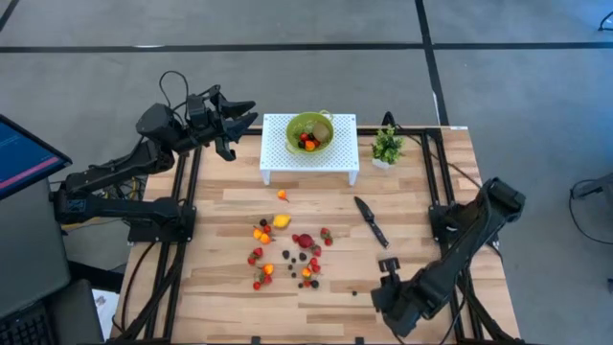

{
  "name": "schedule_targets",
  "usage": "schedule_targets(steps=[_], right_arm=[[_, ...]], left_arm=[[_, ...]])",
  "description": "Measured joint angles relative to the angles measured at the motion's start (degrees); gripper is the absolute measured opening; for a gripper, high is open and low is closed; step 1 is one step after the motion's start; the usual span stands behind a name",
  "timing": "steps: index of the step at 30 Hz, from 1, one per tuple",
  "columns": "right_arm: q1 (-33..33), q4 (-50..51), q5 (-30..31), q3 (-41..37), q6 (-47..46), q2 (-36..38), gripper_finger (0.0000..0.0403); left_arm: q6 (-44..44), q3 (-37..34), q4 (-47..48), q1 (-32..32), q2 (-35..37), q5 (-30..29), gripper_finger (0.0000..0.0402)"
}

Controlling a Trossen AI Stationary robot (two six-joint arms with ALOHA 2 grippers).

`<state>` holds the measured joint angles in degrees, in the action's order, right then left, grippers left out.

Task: Pick & Place Fruit
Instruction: Put the red strawberry into the green strainer bowl

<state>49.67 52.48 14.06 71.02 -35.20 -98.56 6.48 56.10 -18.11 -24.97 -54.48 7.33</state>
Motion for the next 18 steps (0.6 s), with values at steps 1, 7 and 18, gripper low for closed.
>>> schedule_targets(steps=[1,7,18], right_arm=[[0.37,-0.01,-0.13,-0.02,0.00,-0.81,0.0117],[1.74,-0.81,-0.69,-0.02,0.75,-4.70,0.0117],[1.48,-3.82,-0.67,-0.02,4.22,-10.42,0.0117]], left_arm=[[0.00,0.00,0.00,0.00,0.02,-0.02,0.0142],[0.00,0.02,0.00,-0.02,0.00,0.00,0.0142],[0.01,0.01,0.00,-0.01,0.01,0.00,0.0142]])
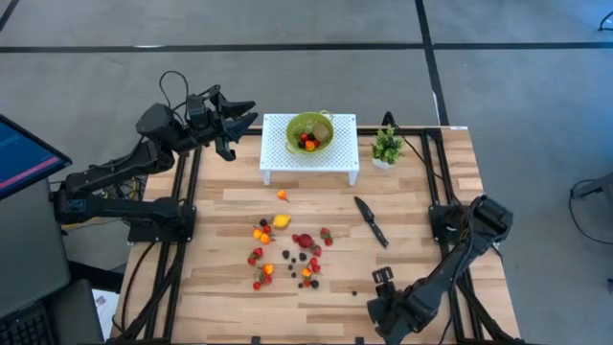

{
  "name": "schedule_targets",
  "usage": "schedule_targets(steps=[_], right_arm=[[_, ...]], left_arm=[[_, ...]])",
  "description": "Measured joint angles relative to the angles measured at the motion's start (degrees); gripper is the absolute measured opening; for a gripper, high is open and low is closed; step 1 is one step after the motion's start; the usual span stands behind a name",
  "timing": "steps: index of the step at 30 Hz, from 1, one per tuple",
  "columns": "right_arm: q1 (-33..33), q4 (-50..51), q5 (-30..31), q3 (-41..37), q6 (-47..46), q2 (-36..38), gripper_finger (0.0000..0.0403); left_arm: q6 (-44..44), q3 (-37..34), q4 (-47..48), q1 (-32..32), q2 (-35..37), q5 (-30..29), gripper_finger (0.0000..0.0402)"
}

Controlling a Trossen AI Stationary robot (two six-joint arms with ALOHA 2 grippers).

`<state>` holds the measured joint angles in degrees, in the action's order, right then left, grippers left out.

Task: Pick & Place Fruit
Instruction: Put the red strawberry into the green strainer bowl

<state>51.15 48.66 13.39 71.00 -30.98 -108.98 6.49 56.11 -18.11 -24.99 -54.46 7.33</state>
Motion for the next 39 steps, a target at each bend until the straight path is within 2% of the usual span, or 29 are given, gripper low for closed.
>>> schedule_targets(steps=[7,19,29,34,39], right_arm=[[-0.28,0.58,-0.20,-0.02,0.04,-1.04,0.0103],[-0.80,2.10,-2.32,-0.02,1.27,-0.88,0.0007],[-2.35,3.65,-2.45,-0.02,1.79,-0.27,0.0002],[-3.48,4.43,4.84,-0.02,2.62,3.04,0.0001],[-6.51,5.11,13.21,-0.02,3.02,9.80,0.0001]], left_arm=[[-0.01,-0.01,0.00,-0.01,-0.01,0.00,0.0142],[-0.01,0.01,0.00,-0.01,-0.01,0.00,0.0142],[0.00,-0.01,0.00,-0.01,0.00,-0.01,0.0142],[-0.01,-0.01,0.00,0.01,-0.01,-0.01,0.0142],[-0.01,0.00,-0.01,0.00,0.00,0.00,0.0142]])
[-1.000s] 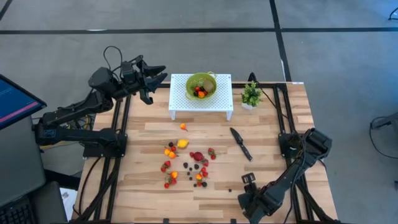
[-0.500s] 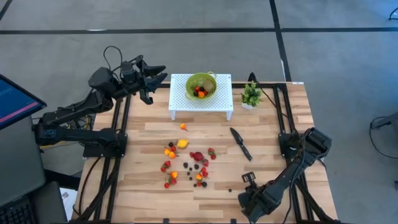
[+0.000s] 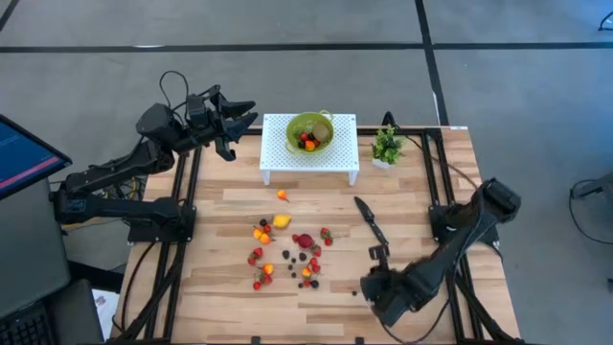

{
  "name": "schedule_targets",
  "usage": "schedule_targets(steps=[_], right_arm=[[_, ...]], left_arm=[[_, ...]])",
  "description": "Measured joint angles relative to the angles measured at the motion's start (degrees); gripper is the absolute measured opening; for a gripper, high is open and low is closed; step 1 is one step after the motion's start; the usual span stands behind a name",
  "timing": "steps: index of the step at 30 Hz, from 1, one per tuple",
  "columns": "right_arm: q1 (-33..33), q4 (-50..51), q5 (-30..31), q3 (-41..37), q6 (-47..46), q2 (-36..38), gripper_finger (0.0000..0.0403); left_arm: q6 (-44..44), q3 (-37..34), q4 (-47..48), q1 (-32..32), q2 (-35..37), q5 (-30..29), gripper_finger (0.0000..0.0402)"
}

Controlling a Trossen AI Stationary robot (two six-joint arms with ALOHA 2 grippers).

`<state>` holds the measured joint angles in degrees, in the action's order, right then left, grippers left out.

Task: Pick & Place Fruit
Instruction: Put the red strawberry into the green strainer bowl

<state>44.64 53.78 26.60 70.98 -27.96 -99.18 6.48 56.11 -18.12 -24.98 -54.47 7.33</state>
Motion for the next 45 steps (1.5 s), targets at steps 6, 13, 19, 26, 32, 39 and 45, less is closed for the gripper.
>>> schedule_targets(steps=[6,13,19,26,32,39,45], right_arm=[[-6.97,-1.82,5.16,0.00,6.70,8.54,0.0000],[-18.80,-17.18,6.10,0.00,25.55,17.52,0.0000],[-32.22,-31.62,-4.80,0.00,36.27,21.47,0.0000],[-47.51,-41.84,-21.40,-0.02,37.61,21.08,0.0000],[-56.93,-50.86,-33.82,-0.25,36.70,18.36,0.0000],[-62.97,-56.13,-40.11,-0.05,34.98,11.70,0.0000],[-65.55,-56.06,-40.47,-0.05,35.21,9.65,0.0000]], left_arm=[[0.00,-0.01,0.00,0.00,0.00,-0.01,0.0142],[0.00,0.00,-0.01,0.00,0.01,-0.01,0.0142],[0.00,-0.01,0.01,0.01,-0.01,-0.02,0.0142],[0.00,-0.01,-0.01,0.01,0.01,-0.01,0.0142],[0.00,0.00,0.00,0.00,0.00,-0.02,0.0142],[0.00,0.00,0.00,-0.01,0.01,0.00,0.0142],[0.00,0.01,-0.01,0.00,0.01,0.00,0.0142]])
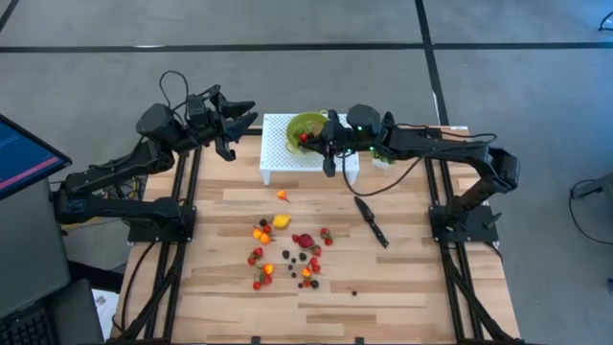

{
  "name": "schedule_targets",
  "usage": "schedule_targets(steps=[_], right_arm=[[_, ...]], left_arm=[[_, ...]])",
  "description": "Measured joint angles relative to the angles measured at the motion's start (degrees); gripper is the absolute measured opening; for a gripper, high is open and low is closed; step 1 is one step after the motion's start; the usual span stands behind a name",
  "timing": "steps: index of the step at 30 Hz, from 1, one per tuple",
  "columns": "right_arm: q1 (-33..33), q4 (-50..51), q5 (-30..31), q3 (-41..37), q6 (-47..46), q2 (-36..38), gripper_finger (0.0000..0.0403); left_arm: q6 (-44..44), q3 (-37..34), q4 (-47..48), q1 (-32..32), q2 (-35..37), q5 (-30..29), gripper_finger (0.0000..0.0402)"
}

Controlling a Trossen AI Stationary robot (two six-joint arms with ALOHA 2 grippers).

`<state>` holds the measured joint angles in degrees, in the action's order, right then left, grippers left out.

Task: Pick & Place Fruit
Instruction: Put the red strawberry into the green strainer bowl

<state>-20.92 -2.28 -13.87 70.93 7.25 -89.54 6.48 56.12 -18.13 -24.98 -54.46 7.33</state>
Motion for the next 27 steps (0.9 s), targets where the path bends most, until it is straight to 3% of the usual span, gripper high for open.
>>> schedule_targets(steps=[10,16,27], right_arm=[[-1.95,2.17,0.12,0.03,-1.14,0.17,0.0008],[-2.87,6.75,0.24,0.03,-1.32,0.17,0.0040],[-2.05,6.22,0.20,0.03,0.82,1.94,0.0095]], left_arm=[[0.00,-0.01,0.00,0.00,0.00,0.00,0.0142],[0.00,-0.01,0.01,0.01,-0.02,-0.02,0.0142],[0.00,-0.02,0.02,-0.01,0.00,-0.01,0.0142]])
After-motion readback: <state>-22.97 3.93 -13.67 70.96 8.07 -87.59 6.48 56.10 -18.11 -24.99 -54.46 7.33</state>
